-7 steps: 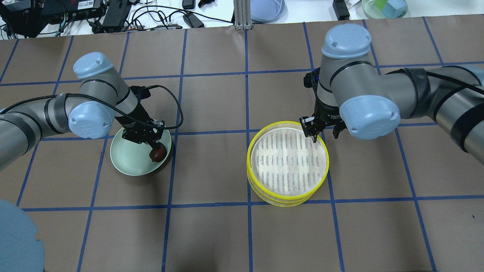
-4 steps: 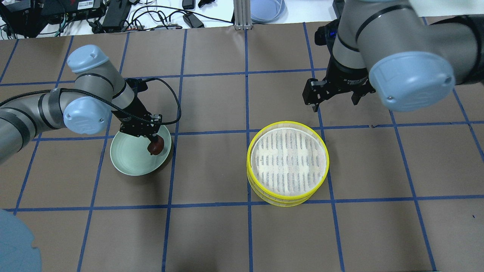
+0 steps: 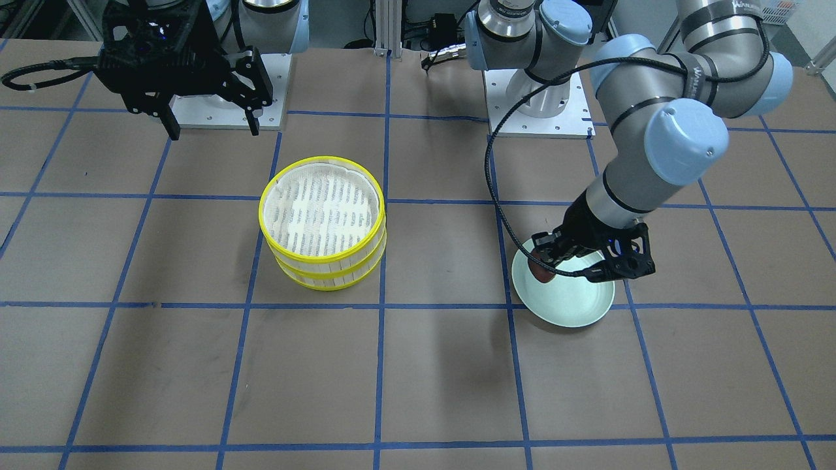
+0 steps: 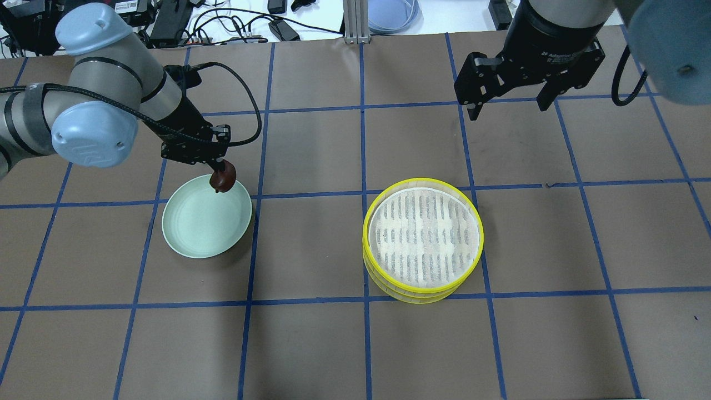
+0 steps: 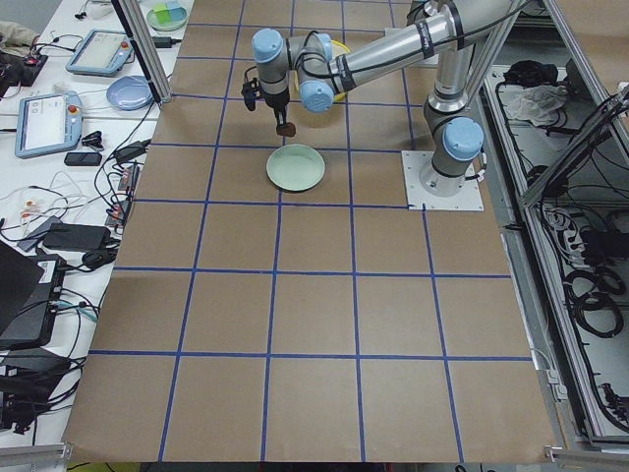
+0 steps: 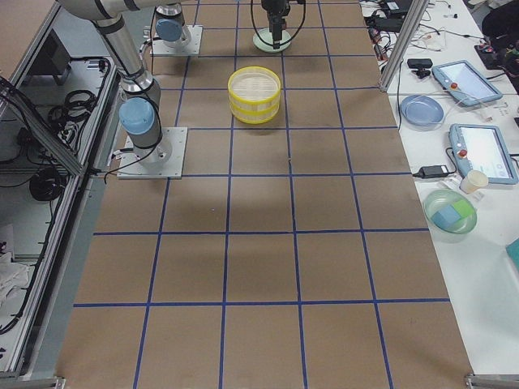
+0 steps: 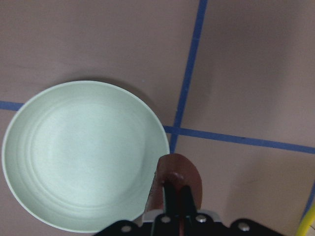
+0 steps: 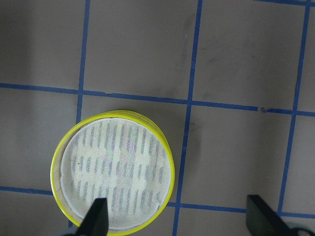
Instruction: Stack buns with steamer
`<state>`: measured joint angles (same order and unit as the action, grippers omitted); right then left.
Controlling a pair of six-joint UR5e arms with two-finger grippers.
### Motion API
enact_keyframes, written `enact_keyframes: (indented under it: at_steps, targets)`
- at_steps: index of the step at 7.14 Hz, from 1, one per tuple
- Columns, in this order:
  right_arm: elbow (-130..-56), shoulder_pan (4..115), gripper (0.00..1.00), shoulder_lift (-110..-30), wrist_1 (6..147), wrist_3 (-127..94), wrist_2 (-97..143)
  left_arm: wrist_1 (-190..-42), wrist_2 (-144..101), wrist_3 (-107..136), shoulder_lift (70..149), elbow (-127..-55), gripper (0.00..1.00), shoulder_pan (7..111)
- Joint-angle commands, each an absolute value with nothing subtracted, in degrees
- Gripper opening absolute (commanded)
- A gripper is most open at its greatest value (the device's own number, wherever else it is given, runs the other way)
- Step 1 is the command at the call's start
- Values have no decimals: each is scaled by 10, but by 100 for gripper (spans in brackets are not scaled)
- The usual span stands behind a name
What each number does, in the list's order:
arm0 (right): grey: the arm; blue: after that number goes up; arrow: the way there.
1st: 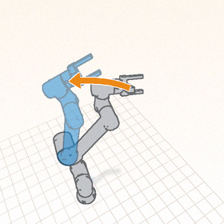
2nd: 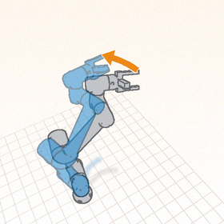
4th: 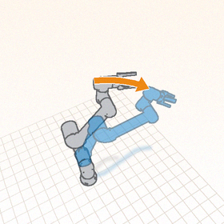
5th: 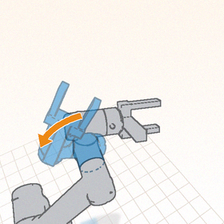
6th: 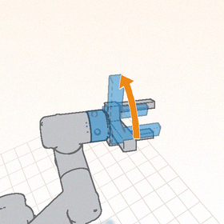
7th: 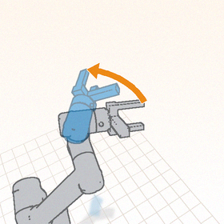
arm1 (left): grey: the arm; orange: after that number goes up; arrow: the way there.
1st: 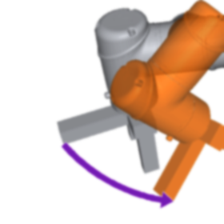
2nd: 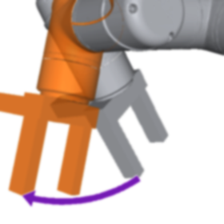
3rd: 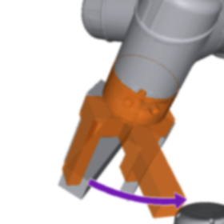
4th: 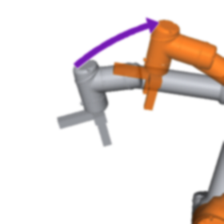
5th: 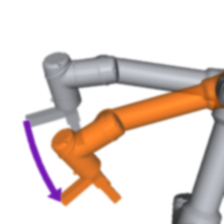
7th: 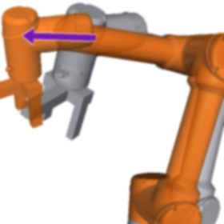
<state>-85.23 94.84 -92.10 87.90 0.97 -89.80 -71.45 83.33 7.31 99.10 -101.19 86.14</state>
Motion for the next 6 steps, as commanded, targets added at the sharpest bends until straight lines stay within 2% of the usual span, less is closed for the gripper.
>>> enact_keyframes:
  at_steps: [1,3,6]
  targets:
    - [-845,939,100,-921,878,9,-905,-709,838,238,955,-1005,0,993]
    - [-843,884,100,-922,871,11,-909,-697,831,412,978,-963,0,1120]
    - [-845,887,100,-930,883,4,-880,-621,837,518,1033,-959,0,1185]
